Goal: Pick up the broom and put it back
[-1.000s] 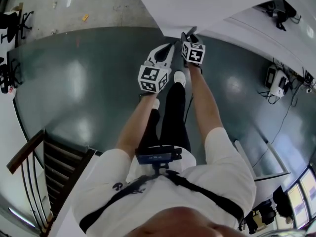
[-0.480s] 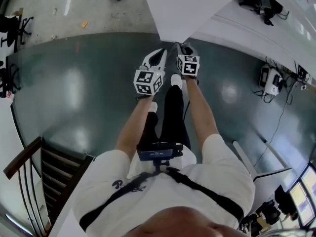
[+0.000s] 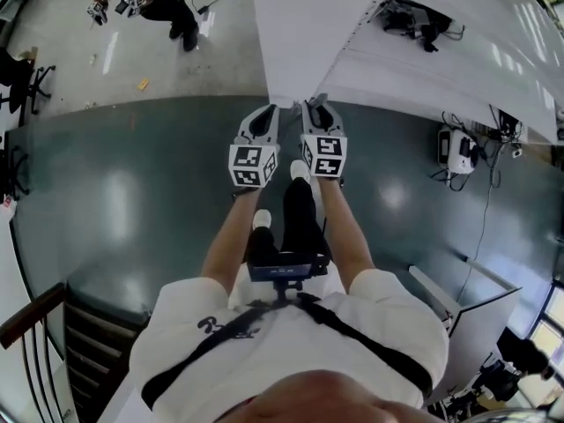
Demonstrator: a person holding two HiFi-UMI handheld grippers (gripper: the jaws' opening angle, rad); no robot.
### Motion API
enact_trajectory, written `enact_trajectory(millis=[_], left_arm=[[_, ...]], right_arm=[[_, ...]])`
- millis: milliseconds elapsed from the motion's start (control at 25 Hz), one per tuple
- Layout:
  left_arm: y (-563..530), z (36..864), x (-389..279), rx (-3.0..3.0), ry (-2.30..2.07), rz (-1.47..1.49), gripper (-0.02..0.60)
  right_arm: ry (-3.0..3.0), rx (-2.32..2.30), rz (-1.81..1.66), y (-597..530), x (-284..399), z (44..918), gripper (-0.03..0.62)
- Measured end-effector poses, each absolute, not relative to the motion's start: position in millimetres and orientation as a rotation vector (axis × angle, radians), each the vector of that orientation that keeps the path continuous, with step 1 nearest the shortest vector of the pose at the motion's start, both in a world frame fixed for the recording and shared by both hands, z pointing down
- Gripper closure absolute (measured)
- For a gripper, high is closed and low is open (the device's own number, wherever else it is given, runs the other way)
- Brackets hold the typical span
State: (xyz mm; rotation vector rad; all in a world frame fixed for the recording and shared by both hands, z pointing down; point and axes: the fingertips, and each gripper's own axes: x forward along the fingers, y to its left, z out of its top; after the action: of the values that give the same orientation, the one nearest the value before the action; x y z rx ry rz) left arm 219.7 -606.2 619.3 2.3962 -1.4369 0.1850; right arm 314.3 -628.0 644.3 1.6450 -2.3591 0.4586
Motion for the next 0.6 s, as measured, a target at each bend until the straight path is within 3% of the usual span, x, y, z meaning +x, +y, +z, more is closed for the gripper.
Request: enact_trajectory(millis=[600], left_arm=[[-531, 434, 177, 2.569, -1.538, -0.058, 0.569]], right_arm=[[-2.614, 1.870, 0.087, -529, 302, 398, 0.499]])
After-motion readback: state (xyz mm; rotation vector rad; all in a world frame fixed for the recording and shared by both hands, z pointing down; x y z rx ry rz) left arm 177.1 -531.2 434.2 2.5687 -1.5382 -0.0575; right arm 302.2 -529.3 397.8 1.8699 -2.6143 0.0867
